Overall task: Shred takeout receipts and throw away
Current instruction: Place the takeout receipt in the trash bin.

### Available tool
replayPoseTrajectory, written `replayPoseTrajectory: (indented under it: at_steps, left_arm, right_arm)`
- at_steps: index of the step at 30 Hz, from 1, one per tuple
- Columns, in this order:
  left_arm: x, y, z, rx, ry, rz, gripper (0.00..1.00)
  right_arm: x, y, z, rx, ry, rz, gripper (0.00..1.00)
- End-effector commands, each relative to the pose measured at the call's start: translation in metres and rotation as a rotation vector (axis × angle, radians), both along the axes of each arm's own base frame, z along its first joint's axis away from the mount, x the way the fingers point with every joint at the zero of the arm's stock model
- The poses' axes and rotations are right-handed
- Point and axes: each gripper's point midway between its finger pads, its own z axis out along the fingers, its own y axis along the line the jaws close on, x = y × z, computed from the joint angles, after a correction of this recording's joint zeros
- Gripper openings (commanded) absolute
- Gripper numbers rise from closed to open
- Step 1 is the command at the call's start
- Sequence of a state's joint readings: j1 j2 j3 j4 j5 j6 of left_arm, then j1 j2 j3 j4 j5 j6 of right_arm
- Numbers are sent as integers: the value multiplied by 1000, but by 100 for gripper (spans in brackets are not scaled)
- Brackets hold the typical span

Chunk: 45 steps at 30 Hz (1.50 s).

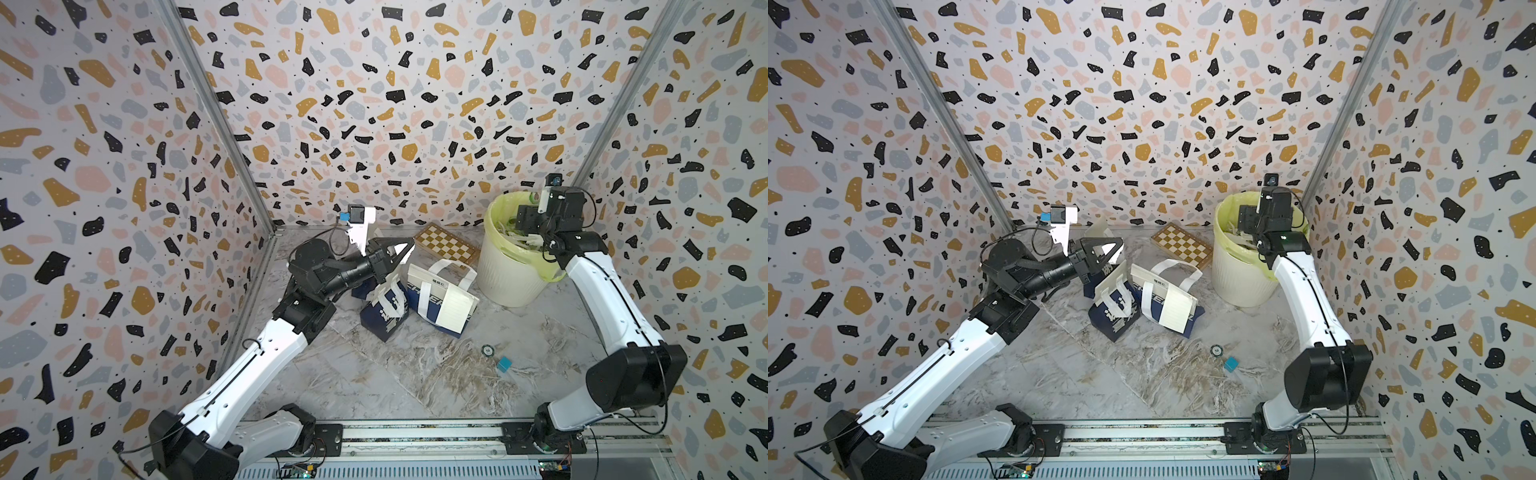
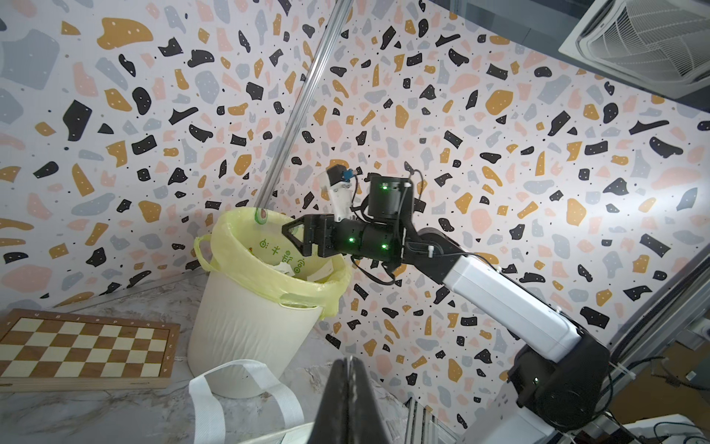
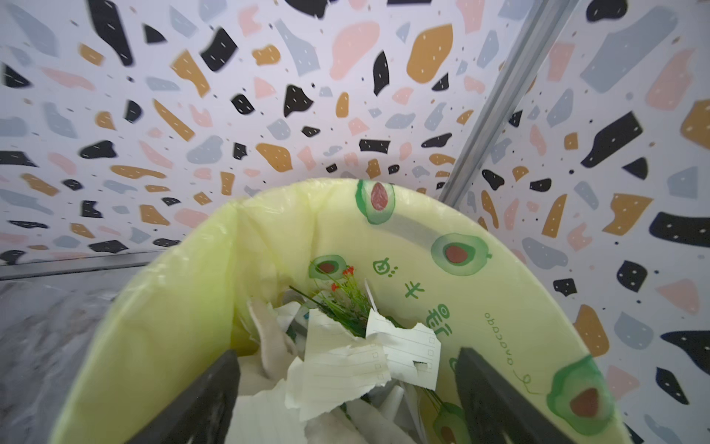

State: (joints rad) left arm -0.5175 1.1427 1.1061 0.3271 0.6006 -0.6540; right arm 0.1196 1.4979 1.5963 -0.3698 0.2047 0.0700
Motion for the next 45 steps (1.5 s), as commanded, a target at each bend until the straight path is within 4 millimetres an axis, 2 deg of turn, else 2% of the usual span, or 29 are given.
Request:
replayPoseTrajectory:
  at_steps: [1, 4, 6, 9, 11, 13, 15, 19, 23, 27, 31, 35, 37, 41, 43, 45]
  left_arm:
    - [3, 0, 23, -110, -12, -8, 0]
    - [7, -4, 30, -176, 11, -29, 0]
    - [9, -8, 32, -212, 32, -44, 0]
    - [10, -13, 35, -243, 45, -64, 0]
    - [9, -16, 38, -252, 46, -73, 0]
    - [8, -21, 37, -245, 54, -83, 0]
    - [6, -24, 38, -241, 62, -90, 0]
    - [0, -26, 41, -246, 64, -106, 0]
    - [-3, -26, 42, -244, 67, -110, 0]
    - [-5, -25, 43, -246, 66, -109, 0]
    - [-6, -23, 45, -250, 62, -106, 0]
    - [-7, -24, 45, -251, 60, -109, 0]
    - [-8, -24, 46, -253, 56, -114, 0]
    - [-10, -23, 47, -252, 51, -115, 0]
    - [-10, -24, 46, -250, 53, -118, 0]
    - [-9, -24, 45, -249, 56, -120, 0]
  right_arm:
    - [-47, 52, 64, 37, -117, 254, 85]
    - [-94, 118, 81, 123, -132, 574, 81]
    - [-133, 158, 91, 266, -122, 800, 77]
    - [-183, 202, 105, 486, -95, 1038, 70]
    - [-208, 227, 107, 539, -79, 1145, 68]
    - [-227, 247, 103, 540, -77, 1218, 68]
    - [-236, 261, 96, 541, -80, 1258, 68]
    - [-245, 276, 92, 575, -85, 1314, 67]
    - [-240, 282, 91, 617, -64, 1306, 66]
    - [-244, 291, 89, 609, -68, 1333, 60]
    - [-240, 293, 89, 616, -67, 1316, 52]
    - [-233, 293, 85, 618, -60, 1283, 49]
    - [-224, 291, 81, 614, -49, 1228, 49]
    - [-207, 285, 69, 603, -17, 1121, 61]
    - [-212, 288, 70, 625, -17, 1157, 61]
    - [-220, 293, 73, 647, -11, 1215, 56]
